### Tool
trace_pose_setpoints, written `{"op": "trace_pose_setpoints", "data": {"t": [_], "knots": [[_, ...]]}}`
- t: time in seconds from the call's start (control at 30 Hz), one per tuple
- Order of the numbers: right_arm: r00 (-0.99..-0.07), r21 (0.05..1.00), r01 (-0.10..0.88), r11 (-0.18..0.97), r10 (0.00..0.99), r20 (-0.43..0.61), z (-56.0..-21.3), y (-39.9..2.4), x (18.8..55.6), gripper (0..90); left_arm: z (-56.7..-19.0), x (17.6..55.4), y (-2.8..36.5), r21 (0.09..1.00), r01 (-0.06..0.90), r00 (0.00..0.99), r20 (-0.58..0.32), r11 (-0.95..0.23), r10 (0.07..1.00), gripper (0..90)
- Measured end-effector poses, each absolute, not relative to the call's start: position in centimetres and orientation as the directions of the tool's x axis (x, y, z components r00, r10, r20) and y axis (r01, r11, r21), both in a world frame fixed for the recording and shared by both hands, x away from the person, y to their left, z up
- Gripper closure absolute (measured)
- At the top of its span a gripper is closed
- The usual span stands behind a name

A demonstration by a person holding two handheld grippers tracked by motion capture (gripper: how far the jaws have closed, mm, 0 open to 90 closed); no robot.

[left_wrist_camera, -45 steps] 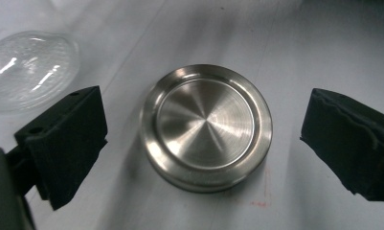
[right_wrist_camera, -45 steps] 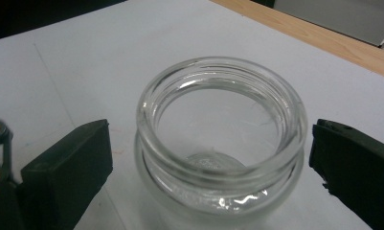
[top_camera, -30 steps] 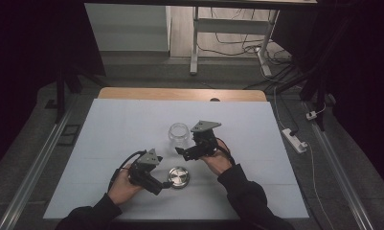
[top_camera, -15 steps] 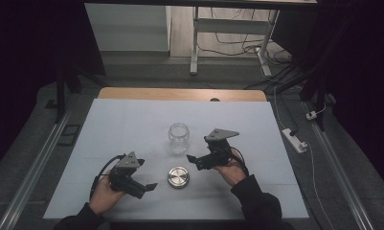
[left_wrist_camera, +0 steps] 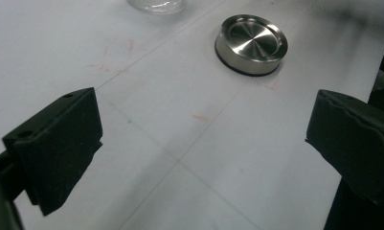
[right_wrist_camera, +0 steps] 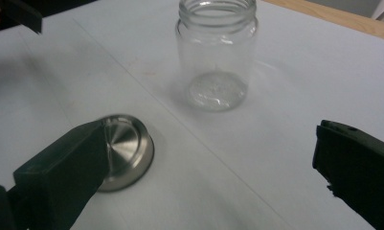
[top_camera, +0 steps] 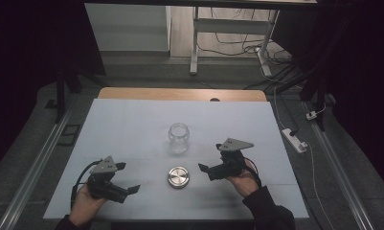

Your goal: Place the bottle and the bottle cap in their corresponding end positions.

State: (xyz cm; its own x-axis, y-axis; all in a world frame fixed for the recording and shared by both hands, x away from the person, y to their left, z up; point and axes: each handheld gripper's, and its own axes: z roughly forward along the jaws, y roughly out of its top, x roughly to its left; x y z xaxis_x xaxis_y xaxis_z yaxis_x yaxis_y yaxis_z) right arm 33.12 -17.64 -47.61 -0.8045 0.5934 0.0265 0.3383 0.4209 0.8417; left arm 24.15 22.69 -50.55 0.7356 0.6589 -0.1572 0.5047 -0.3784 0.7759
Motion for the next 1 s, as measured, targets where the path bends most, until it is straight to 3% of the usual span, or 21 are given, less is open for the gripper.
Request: {"op": "trace_pose_setpoints", "data": {"t": [0.5, 1.0], "knots": [[-0.698, 0.84, 0.395, 0.372, 0.716, 0.011, -48.7, -24.0, 30.0, 0.0, -50.9, 21.0, 27.7, 0.789, 0.558, 0.629, -0.199, -0.258, 0.751, 0.0], [-0.604, 0.809, 0.482, 0.336, 0.796, 0.029, -49.4, -28.5, 26.9, 0.0, -51.9, 19.8, 29.1, 0.738, 0.616, 0.562, -0.165, -0.277, 0.81, 0.0]]}}
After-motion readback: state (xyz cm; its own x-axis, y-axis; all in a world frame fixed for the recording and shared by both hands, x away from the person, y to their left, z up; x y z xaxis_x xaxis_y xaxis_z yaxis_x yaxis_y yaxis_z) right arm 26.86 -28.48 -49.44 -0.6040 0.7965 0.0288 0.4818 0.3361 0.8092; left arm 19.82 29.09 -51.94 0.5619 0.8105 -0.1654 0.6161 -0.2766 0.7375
